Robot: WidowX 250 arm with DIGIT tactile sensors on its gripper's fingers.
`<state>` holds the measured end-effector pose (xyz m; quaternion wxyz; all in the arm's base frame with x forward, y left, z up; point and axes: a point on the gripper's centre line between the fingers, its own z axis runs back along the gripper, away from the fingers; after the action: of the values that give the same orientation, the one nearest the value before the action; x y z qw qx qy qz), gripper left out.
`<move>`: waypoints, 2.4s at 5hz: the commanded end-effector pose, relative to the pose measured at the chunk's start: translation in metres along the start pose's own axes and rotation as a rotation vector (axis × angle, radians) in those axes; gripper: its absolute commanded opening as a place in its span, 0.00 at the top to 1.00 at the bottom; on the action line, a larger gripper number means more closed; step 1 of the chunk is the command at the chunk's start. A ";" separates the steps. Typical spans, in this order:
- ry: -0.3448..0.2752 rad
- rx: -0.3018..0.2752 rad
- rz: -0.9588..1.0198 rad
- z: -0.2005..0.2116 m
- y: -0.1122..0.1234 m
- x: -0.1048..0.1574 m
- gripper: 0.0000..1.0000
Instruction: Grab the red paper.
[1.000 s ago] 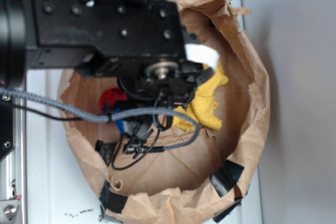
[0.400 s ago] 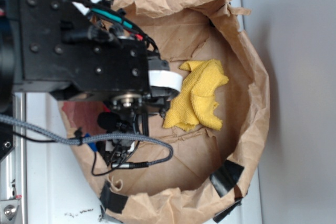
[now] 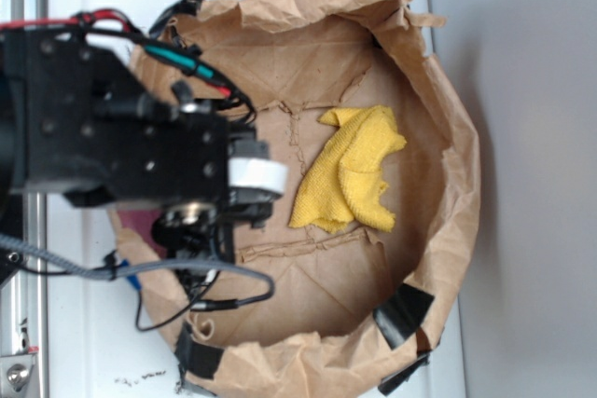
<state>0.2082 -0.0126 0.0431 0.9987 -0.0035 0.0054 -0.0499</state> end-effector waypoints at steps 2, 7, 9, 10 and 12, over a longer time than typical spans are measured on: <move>-0.100 0.036 0.048 -0.002 -0.004 0.028 0.00; -0.031 -0.132 0.086 0.052 0.028 0.039 0.00; -0.069 -0.123 0.114 0.048 0.029 0.043 0.00; -0.117 -0.102 0.092 0.035 0.016 0.043 0.00; -0.155 -0.060 0.062 0.012 0.014 0.064 0.00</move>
<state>0.2651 -0.0049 0.0448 0.9980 -0.0394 -0.0504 -0.0015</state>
